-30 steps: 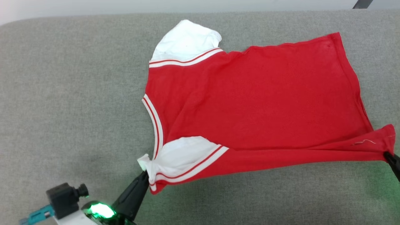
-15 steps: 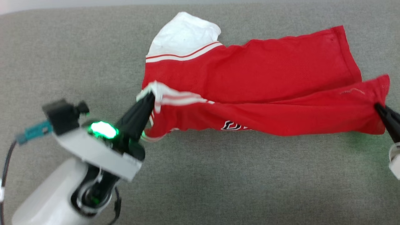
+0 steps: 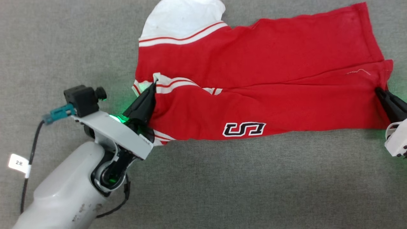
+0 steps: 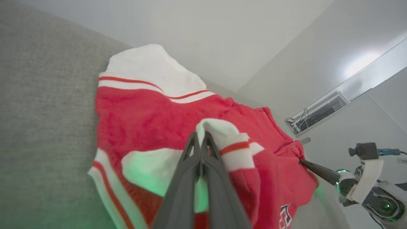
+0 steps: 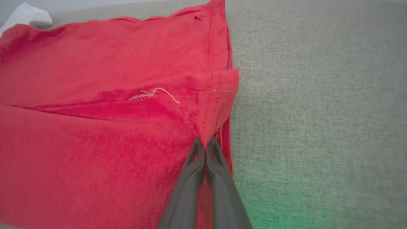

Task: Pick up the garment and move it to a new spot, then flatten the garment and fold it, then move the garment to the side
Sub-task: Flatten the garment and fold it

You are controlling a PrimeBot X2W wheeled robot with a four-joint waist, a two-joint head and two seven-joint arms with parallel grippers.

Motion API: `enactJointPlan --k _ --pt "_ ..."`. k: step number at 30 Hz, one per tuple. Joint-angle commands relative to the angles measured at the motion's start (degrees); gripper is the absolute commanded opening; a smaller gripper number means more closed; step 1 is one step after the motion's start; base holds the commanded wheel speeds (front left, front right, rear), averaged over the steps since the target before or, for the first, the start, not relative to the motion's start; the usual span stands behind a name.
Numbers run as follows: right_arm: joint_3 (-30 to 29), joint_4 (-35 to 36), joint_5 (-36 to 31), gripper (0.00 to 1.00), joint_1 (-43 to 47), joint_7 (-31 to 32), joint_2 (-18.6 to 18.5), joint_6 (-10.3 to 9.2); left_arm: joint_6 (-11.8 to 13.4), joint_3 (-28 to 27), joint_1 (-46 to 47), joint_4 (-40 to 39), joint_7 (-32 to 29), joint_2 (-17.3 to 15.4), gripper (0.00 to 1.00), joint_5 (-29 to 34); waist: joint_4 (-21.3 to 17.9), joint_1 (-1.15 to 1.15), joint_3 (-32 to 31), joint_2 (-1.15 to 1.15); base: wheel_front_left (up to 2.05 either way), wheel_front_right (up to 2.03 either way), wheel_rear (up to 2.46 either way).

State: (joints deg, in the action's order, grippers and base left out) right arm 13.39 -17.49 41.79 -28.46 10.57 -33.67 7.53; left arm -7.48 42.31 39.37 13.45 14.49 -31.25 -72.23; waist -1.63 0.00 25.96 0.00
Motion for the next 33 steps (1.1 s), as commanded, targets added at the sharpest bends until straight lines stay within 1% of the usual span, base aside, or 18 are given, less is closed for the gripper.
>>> enactJointPlan --k 1,7,8,9,10,11,12,13,15,18,21,23,27,33 --pt "1.1 -0.6 0.0 0.0 -0.8 -0.7 -0.4 -0.09 0.1 0.7 1.0 1.7 0.2 -0.1 0.0 1.0 0.3 0.0 1.7 0.0 0.0 0.0 0.0" --pt "4.7 -3.1 1.2 0.0 -2.2 -3.3 -1.0 -0.09 0.1 4.0 1.7 8.4 0.4 -0.3 0.0 3.2 0.0 0.0 2.1 0.0 0.0 0.0 0.0" --pt "5.4 -3.5 1.4 0.0 -2.4 -3.7 -1.0 -0.09 0.1 4.6 1.8 9.3 0.4 -0.5 0.11 3.7 -0.1 0.0 1.9 0.0 0.0 0.0 0.0" --pt "5.9 -3.9 1.6 0.0 -2.6 -4.2 -1.0 -0.09 0.2 5.3 2.0 10.2 0.4 -0.8 0.4 4.5 -0.1 0.0 1.5 0.0 0.0 0.0 0.0" --pt "6.5 -4.2 1.7 0.19 -2.8 -4.8 -1.1 -0.09 0.2 5.9 2.3 11.1 0.5 -1.0 0.83 5.5 -0.1 0.0 1.1 0.0 0.0 0.0 0.0" --pt "6.9 -4.6 1.6 0.45 -2.9 -5.4 -1.2 -0.09 0.2 6.6 2.7 12.1 0.5 -1.4 1.0 6.8 -0.1 0.0 0.7 0.0 0.0 0.0 0.0" --pt "7.2 -5.0 1.4 0.95 -2.9 -6.1 -1.5 -0.09 0.2 7.3 3.2 13.1 0.5 -1.6 1.0 8.1 0.0 0.0 0.2 0.0 0.0 0.0 0.0" --pt "7.4 -5.4 1.3 1.0 -2.8 -6.6 -1.7 -0.09 0.2 8.0 3.5 13.8 0.5 -1.5 1.0 9.0 0.2 0.0 -0.4 0.0 0.0 0.0 0.0" --pt "7.4 -5.9 1.9 1.0 -2.4 -7.8 -1.9 -0.09 0.1 8.8 4.6 14.7 0.6 -1.6 1.0 10.7 0.4 0.0 -1.7 0.0 0.0 0.0 0.0" --pt "7.0 -6.2 2.5 1.0 -1.4 -9.1 -2.5 -0.09 0.1 10.2 6.1 15.9 0.2 -3.4 1.0 12.9 0.6 0.0 -4.1 0.0 0.0 0.0 0.0" --pt "6.3 -6.1 3.1 1.0 -0.1 -10.0 -3.0 -0.09 0.2 11.7 7.2 15.8 -3.7 -5.3 1.0 13.5 0.7 0.0 -6.4 0.0 0.0 0.0 0.0" --pt "5.8 -5.8 3.2 1.0 0.8 -10.1 -3.2 -0.09 1.0 12.6 7.9 14.8 -8.1 -6.8 1.0 13.3 0.8 0.0 -7.5 0.0 0.0 0.0 0.0" --pt "4.9 -4.9 3.2 1.0 2.1 -9.7 -3.1 -0.09 3.4 13.0 9.4 10.0 -18.6 -9.6 1.0 10.0 0.6 0.0 -8.6 0.0 0.0 0.0 0.0" --pt "4.7 -3.4 2.4 1.0 2.4 -9.1 -1.9 -0.09 7.9 13.5 7.8 -1.7 -37.4 -12.2 1.0 -1.5 -0.5 0.0 -8.4 0.0 0.0 0.0 0.0"
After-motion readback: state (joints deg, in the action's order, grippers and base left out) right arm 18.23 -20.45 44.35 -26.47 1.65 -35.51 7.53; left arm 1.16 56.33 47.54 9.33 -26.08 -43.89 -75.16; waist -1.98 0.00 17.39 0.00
